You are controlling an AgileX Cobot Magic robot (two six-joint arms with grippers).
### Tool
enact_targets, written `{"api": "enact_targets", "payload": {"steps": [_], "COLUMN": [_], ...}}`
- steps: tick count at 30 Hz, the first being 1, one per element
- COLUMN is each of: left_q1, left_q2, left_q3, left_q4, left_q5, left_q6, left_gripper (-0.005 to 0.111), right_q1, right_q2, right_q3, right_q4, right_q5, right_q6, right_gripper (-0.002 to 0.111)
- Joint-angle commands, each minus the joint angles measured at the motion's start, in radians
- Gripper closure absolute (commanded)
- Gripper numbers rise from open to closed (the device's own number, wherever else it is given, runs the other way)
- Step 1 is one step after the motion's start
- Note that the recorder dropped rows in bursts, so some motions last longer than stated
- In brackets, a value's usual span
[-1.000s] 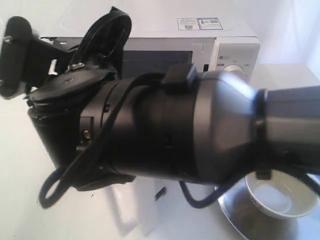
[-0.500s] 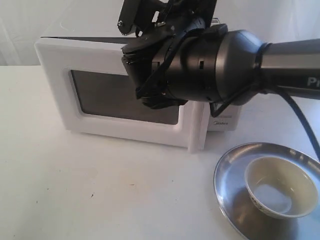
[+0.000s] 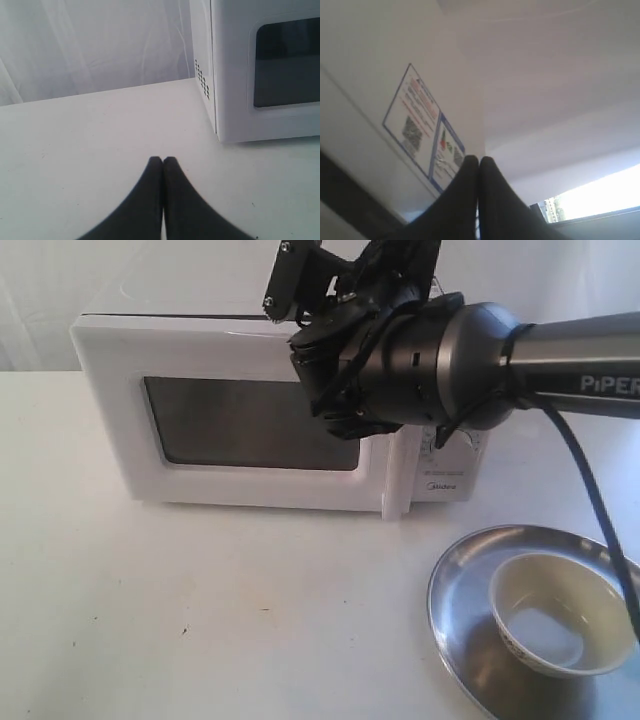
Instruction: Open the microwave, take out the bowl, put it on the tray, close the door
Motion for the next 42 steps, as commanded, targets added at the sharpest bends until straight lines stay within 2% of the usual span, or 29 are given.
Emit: {"api": "enact_targets", "payload": {"steps": [1,6,10,13,17,19,23,24,27,32,39,42], "left_q1": [0.000,0.000,0.000,0.000,0.000,0.000,0.000,0.000,0.000,0.000,0.000,0.000], "left_q2": [-0.002,-0.002,-0.002,-0.002,-0.002,-0.002,-0.002,-0.002,-0.002,-0.002,-0.002,-0.002], "left_q3": [-0.003,-0.003,-0.003,-0.003,-0.003,-0.003,-0.003,-0.003,-0.003,-0.003,-0.003,-0.003], "left_q4": [-0.008,-0.008,-0.008,-0.008,-0.008,-0.008,-0.008,-0.008,-0.008,-0.008,-0.008,-0.008], "left_q5": [-0.005,-0.005,-0.005,-0.005,-0.005,-0.005,-0.005,-0.005,-0.005,-0.005,-0.005,-0.005], "left_q6": [0.000,0.000,0.000,0.000,0.000,0.000,0.000,0.000,0.000,0.000,0.000,0.000], "left_gripper": [0.107,0.107,0.107,0.107,0.107,0.107,0.107,0.107,0.107,0.107,0.107,0.107], "right_q1": [-0.087,-0.141,-0.130,-0.071,0.041,0.086,0.234,0.267,0.310,0.314,0.314,0.314], "right_q2": [0.026,0.037,0.019,-0.049,-0.229,-0.309,-0.623,-0.719,-0.919,-1.196,-1.341,-1.358], "right_q3": [-0.006,-0.013,-0.018,0.002,0.095,0.149,0.387,0.460,0.591,0.801,0.851,0.856], "right_q4": [-0.028,-0.028,-0.028,-0.010,0.079,0.074,0.004,0.004,0.004,0.048,0.060,0.060], "right_q5": [-0.026,-0.041,-0.034,-0.112,-0.414,-0.504,-0.736,-0.785,-0.802,-0.814,-0.811,-0.805], "right_q6": [0.027,0.057,0.108,0.148,0.233,0.312,0.466,0.578,0.677,0.917,0.915,0.819], "right_gripper": [0.108,0.108,0.108,0.108,0.108,0.108,0.108,0.108,0.108,0.108,0.108,0.108]}}
